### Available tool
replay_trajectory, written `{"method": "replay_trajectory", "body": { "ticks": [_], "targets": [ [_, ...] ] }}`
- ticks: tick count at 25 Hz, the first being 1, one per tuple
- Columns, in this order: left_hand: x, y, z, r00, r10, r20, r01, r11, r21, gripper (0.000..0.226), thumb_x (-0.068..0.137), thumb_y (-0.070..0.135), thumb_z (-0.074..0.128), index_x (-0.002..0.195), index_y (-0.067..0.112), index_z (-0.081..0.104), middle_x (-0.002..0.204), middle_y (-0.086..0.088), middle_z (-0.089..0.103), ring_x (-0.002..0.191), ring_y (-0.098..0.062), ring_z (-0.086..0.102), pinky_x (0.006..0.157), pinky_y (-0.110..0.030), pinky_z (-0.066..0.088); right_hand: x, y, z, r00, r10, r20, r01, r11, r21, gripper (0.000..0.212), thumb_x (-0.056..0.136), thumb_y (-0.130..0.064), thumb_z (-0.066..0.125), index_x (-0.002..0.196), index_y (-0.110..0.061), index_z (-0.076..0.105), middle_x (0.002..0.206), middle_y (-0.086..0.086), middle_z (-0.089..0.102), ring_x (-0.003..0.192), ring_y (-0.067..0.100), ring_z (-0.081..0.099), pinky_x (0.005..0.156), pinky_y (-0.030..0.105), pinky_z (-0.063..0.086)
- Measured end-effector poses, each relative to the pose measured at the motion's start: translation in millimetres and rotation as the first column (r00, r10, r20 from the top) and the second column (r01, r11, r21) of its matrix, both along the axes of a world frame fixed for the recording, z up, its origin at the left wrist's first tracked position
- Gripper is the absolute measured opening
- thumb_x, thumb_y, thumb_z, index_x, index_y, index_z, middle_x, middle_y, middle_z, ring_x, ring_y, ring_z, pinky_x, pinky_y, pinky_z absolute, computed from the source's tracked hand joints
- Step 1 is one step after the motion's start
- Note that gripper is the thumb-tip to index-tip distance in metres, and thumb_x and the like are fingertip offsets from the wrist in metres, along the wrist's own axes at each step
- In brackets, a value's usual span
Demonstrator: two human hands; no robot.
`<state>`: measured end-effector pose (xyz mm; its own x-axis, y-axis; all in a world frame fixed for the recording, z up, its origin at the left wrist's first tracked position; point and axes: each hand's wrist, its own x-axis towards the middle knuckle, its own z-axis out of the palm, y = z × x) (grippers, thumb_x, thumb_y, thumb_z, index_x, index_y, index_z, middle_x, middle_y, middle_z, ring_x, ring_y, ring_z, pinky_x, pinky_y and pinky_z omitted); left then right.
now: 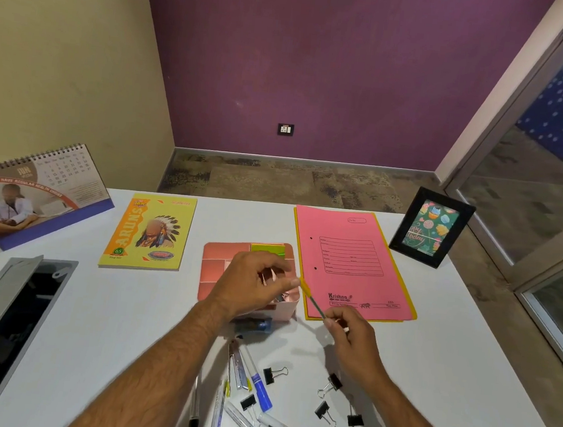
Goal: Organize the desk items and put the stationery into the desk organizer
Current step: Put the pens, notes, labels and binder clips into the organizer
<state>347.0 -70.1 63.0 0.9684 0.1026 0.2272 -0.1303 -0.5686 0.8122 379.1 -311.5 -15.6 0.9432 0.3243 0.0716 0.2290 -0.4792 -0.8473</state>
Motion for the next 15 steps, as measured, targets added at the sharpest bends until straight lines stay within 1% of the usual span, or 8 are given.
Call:
{"method": "replay_trajectory", "body": {
  "ticks": [2,4,6,8,10,12,13,15],
  "targets": [
    [0.6,-5.6,0.1,1.000,-0.012,0.003,0.012,1.000,-0.003,0.016,0.079,0.027,0.080,0.092,0.019,0.079,0.082,0.014,0.072,0.074,0.002,0.066,0.066,-0.011,0.051,1.3,10.0,9.7,0.998,-0.030,-0.058,0.034,0.996,0.079,0.019,0.092,-0.004,0.062,0.088,-0.022,0.066,0.085,-0.007,0.065,0.078,0.008,0.059,0.061,0.015,0.044],
    [0.3,-9.7,0.1,1.000,0.000,0.016,0.000,1.000,-0.020,0.013,0.078,0.021,0.081,0.090,0.017,0.079,0.080,0.013,0.072,0.072,0.001,0.067,0.067,-0.014,0.053,1.7,17.0,17.7,0.996,-0.035,-0.085,0.044,0.992,0.114,0.018,0.092,-0.003,0.061,0.089,-0.020,0.065,0.086,-0.004,0.065,0.075,0.004,0.060,0.061,0.015,0.046],
    [-0.6,-13.2,1.0,0.998,0.050,0.031,-0.047,0.996,-0.070,0.023,0.075,0.025,0.083,0.095,0.016,0.077,0.080,0.009,0.073,0.070,-0.004,0.066,0.067,-0.016,0.055,1.1,20.3,21.9,0.998,-0.016,-0.064,0.023,0.993,0.115,0.017,0.092,-0.001,0.061,0.090,-0.018,0.065,0.084,-0.003,0.064,0.074,0.000,0.060,0.061,0.012,0.045],
    [-1.6,-17.2,3.1,0.994,0.111,0.021,-0.107,0.983,-0.152,0.033,0.072,0.027,0.085,0.101,0.015,0.073,0.076,0.004,0.070,0.065,-0.007,0.064,0.065,-0.019,0.057,0.0,21.9,24.7,1.000,0.008,-0.023,-0.006,0.996,0.089,0.018,0.091,-0.001,0.062,0.090,-0.020,0.066,0.084,-0.005,0.064,0.074,0.002,0.060,0.063,0.011,0.045],
    [-1.8,-22.4,7.2,0.989,0.143,0.022,-0.136,0.969,-0.206,0.030,0.075,0.026,0.083,0.101,0.016,0.072,0.074,0.002,0.068,0.062,-0.012,0.065,0.065,-0.026,0.060,0.0,22.9,25.2,0.999,0.046,0.007,-0.046,0.997,0.060,0.019,0.091,-0.003,0.063,0.090,-0.022,0.066,0.087,-0.005,0.065,0.079,0.008,0.061,0.067,0.015,0.046],
    [-1.6,-24.4,9.1,0.985,0.164,0.056,-0.151,0.971,-0.188,0.017,0.080,0.024,0.079,0.093,0.014,0.075,0.074,0.003,0.071,0.063,-0.014,0.069,0.064,-0.035,0.061,-1.9,25.3,29.1,0.998,0.061,0.010,-0.062,0.996,0.061,0.017,0.091,-0.005,0.065,0.093,-0.022,0.066,0.090,-0.004,0.066,0.083,0.014,0.063,0.068,0.017,0.047],
    [-1.9,-24.2,10.1,0.981,0.182,0.070,-0.169,0.971,-0.168,0.013,0.081,0.022,0.078,0.090,0.013,0.076,0.074,0.004,0.072,0.063,-0.012,0.069,0.064,-0.035,0.061,-3.3,25.7,32.3,0.999,0.049,0.000,-0.049,0.996,0.076,0.015,0.091,-0.007,0.066,0.098,-0.021,0.067,0.093,-0.005,0.067,0.084,0.013,0.064,0.069,0.017,0.049],
    [-1.4,-21.1,11.3,0.964,0.247,0.102,-0.235,0.965,-0.119,0.012,0.082,0.021,0.077,0.091,0.013,0.077,0.075,0.007,0.073,0.064,-0.006,0.068,0.066,-0.031,0.061,-7.2,20.9,35.6,1.000,0.004,-0.021,-0.003,0.997,0.082,0.025,0.089,-0.014,0.070,0.112,-0.022,0.065,0.102,-0.009,0.066,0.089,0.010,0.064,0.070,0.021,0.053]
  ]
}}
